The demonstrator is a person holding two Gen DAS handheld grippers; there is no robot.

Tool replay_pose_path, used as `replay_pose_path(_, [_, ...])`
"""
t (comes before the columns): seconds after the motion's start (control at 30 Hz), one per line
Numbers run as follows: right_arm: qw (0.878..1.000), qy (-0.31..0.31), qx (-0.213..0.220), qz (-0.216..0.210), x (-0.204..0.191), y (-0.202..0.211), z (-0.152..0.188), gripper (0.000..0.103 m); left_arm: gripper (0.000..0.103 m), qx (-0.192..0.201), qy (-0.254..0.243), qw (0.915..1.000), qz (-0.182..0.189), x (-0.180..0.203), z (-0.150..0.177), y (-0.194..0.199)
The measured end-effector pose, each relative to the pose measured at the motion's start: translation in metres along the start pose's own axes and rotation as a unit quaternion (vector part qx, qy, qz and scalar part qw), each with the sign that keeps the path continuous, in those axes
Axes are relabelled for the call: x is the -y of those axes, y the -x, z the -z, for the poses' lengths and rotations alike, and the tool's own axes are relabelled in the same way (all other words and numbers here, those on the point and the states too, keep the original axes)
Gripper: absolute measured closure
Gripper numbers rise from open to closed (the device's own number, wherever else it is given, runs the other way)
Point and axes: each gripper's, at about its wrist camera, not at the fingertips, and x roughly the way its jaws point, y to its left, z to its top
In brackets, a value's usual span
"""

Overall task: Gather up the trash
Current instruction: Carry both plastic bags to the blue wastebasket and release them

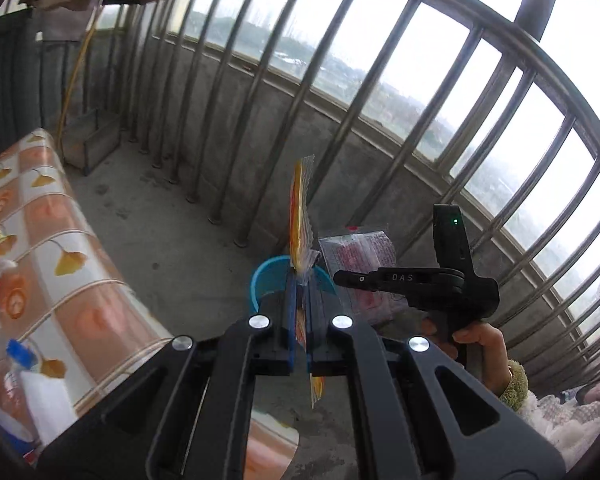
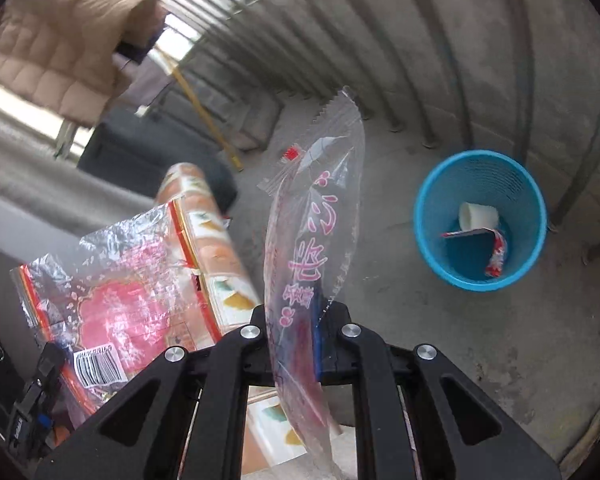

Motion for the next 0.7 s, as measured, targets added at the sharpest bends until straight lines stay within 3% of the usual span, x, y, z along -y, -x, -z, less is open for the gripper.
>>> replay_pose_path(0.13, [0.996,-0.085,-0.008,0.019,0.073,-0.029,-0.02,0.091,0.101,-0.06,-0.016,0.998,0.005,0.016,-0.003,-0.083])
replay_pose_path(0.37, [0.983,-0.174,-0.024,0.046,0.158,-0.089,-0.057,0.089,0.101,-0.139,-0.011,0.9902,0.01,0.019,-0.004,-0.214])
replay_pose_path(0.43, [0.98,-0.191,-0.03,0.047,0.171,-0.105,-0.067,0.08,0.101,-0.146,-0.005,0.9892,0.007,0.016,-0.003,-0.243])
replay_pose_path(0.5, [0.977,-0.202,-0.039,0.061,0.189,-0.126,-0.079,0.043,0.1,-0.155,-0.001,0.988,-0.001,0.013,-0.003,-0.271])
replay_pose_path(0.53, [0.973,-0.212,-0.037,0.082,0.198,-0.135,-0.082,0.036,0.094,-0.17,0.007,0.9854,-0.004,0.009,-0.001,-0.287])
replay_pose_path(0.6, [0.968,-0.226,-0.038,0.098,0.211,-0.148,-0.086,0.027,0.091,-0.188,0.02,0.9818,-0.018,0.004,0.003,-0.307])
replay_pose_path(0.7, [0.962,-0.249,-0.047,0.103,0.231,-0.163,-0.087,0.026,0.086,-0.2,0.028,0.9788,-0.035,-0.002,0.002,-0.321])
